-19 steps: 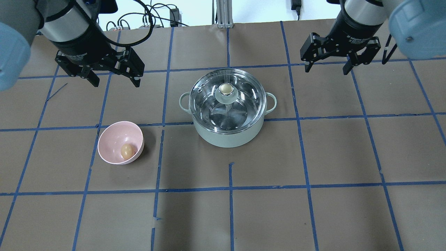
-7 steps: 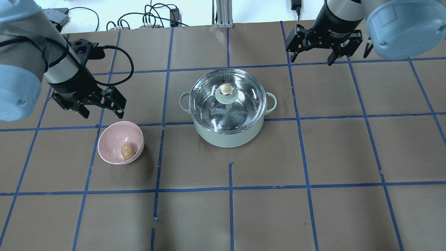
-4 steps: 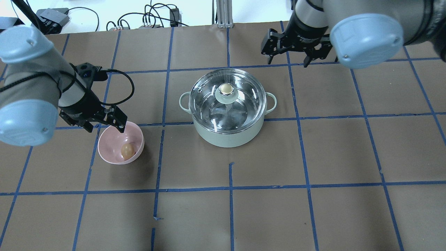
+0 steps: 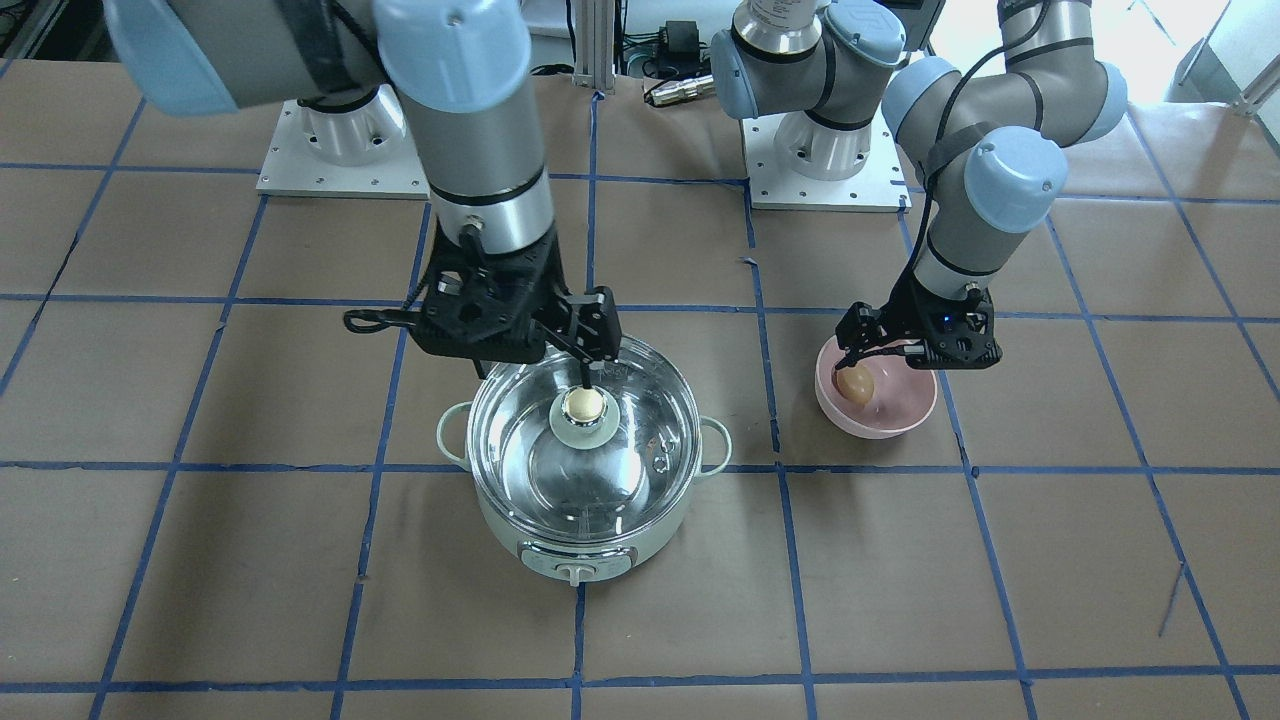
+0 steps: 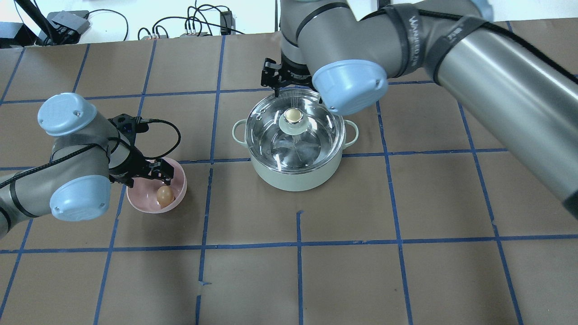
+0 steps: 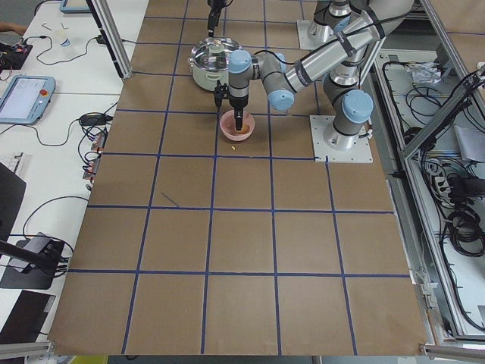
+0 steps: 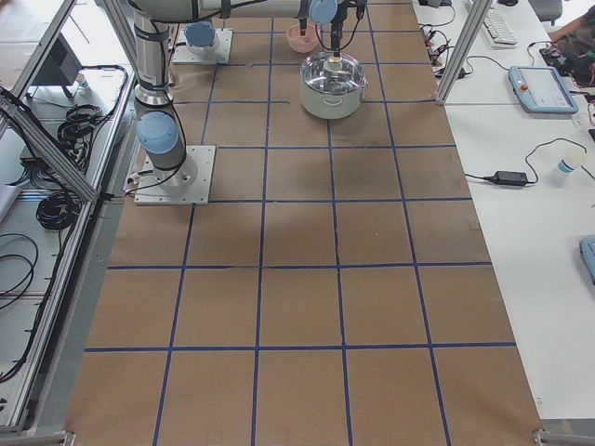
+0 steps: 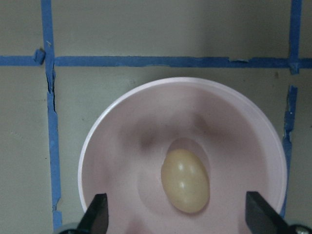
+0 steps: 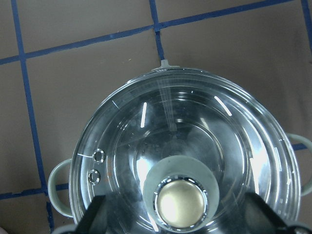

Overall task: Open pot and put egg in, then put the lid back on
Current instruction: 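Lower the left gripper over the egg while the right reaches the lid knob, then close the right gripper on the glass lid knob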

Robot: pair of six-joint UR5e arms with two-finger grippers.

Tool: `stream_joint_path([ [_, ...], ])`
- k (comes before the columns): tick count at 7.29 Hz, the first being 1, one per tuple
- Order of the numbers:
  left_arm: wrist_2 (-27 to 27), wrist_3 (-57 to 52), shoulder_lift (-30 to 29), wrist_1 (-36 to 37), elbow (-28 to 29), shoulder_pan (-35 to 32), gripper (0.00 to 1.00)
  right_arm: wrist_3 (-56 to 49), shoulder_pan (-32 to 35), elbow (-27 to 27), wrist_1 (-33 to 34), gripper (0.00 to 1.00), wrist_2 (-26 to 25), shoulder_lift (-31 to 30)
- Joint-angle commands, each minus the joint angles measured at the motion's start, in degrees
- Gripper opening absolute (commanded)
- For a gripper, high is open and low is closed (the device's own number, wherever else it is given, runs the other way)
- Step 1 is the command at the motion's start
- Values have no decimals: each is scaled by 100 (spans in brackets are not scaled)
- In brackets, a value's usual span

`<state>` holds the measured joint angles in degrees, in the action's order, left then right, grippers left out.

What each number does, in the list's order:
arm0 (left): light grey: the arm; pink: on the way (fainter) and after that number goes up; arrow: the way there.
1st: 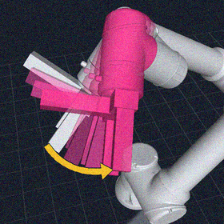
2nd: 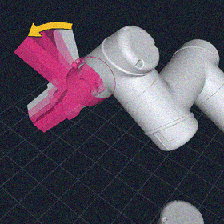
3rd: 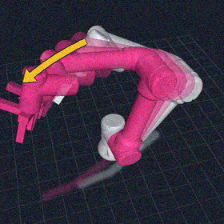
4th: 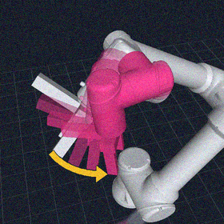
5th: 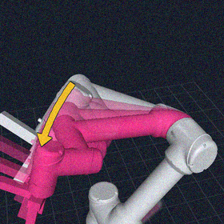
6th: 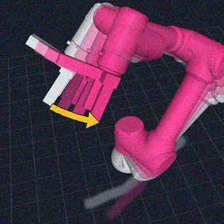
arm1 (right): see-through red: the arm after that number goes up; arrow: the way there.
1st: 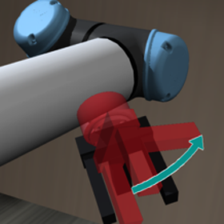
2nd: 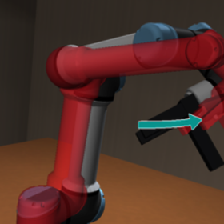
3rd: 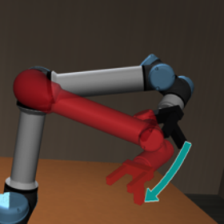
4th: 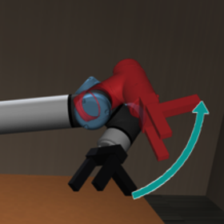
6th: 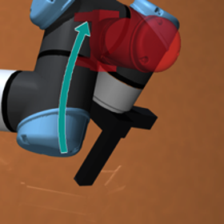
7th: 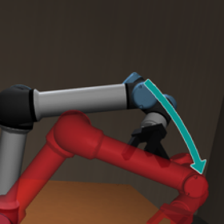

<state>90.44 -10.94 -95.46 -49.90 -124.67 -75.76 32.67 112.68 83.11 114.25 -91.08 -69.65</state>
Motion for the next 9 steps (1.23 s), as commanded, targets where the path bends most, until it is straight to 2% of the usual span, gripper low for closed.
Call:
stream_joint_path([
  [1,-70,65,-122,41,-31,0,99,-180,70,248,358,97,-94,145],
  [2,-70,74,-166,33,-31,0,99,-260,70,389,561,97,-94,154],
  [4,-62,74,-271,33,4,0,99,-209,70,417,554,94,-85,136],
  [5,-44,66,-306,33,-4,9,99,-209,70,417,510,84,-94,119],
  [6,-9,66,-307,41,-22,0,99,-217,70,426,484,68,-94,110],
  [7,-44,57,-316,337,-65,0,97,-261,61,443,484,57,-103,101],
  [9,-35,13,-316,428,-118,0,97,-314,61,461,475,45,-103,101],
])
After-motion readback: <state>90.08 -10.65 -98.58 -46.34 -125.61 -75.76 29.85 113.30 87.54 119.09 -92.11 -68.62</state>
